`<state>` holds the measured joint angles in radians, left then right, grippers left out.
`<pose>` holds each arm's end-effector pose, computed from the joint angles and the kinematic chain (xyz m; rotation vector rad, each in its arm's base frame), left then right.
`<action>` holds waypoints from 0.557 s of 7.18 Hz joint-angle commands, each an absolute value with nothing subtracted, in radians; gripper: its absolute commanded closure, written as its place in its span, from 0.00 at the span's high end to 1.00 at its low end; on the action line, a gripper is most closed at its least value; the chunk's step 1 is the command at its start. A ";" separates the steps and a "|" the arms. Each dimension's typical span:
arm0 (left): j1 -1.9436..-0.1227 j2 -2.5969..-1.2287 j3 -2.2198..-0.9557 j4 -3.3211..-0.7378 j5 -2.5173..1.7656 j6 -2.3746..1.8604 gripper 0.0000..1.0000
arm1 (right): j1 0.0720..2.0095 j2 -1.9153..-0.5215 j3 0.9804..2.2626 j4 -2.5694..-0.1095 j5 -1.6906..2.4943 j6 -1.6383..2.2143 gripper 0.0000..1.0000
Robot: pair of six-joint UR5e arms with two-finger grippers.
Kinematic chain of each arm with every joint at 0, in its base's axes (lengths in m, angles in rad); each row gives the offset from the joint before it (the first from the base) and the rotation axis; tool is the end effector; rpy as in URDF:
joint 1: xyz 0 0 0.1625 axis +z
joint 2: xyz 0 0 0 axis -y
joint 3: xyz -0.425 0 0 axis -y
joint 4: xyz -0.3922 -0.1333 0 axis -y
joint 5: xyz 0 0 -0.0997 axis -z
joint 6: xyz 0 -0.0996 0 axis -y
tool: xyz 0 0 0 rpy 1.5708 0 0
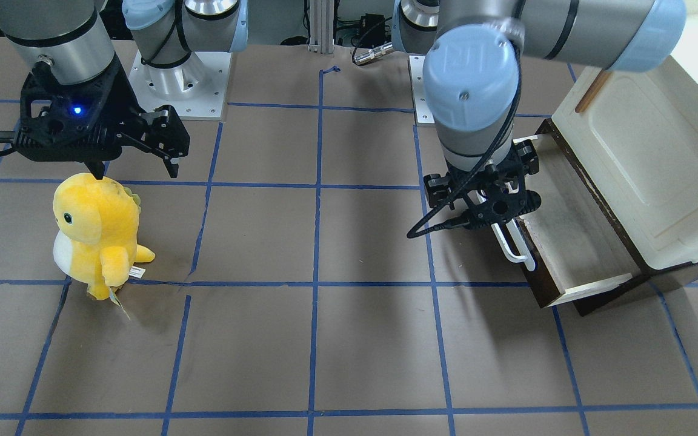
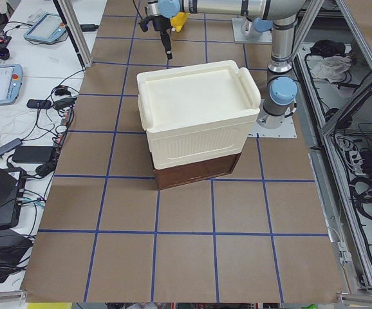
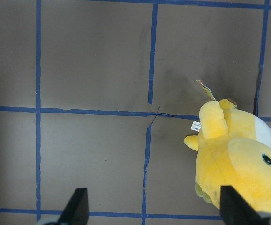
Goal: Pull drawer sideways
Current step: 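Open the left gripper and lift it off the handle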
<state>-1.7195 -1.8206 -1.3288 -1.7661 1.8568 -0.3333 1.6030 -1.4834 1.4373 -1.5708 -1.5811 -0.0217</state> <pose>-0.1893 -0.5537 0.4575 -0.2180 2.8026 0.1816 0.1494 -0.5285 0.5091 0.0840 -3.1296 0.0723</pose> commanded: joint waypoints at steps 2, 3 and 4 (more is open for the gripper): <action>-1.629 -1.703 -1.307 -1.770 1.673 -0.112 1.00 | 1.603 -1.483 1.437 -1.571 -1.580 -0.021 1.00; -1.608 -1.675 -1.331 -1.767 1.589 -0.112 1.00 | 1.603 -1.483 1.437 -1.571 -1.580 -0.021 1.00; -1.589 -1.657 -1.354 -1.749 1.606 -0.085 1.00 | 1.603 -1.483 1.437 -1.571 -1.582 -0.021 1.00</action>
<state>-1.6145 -1.6860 -1.3286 -1.7616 1.6320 -0.1121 1.6030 -1.4834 1.4373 -1.5708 -1.5804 -0.0215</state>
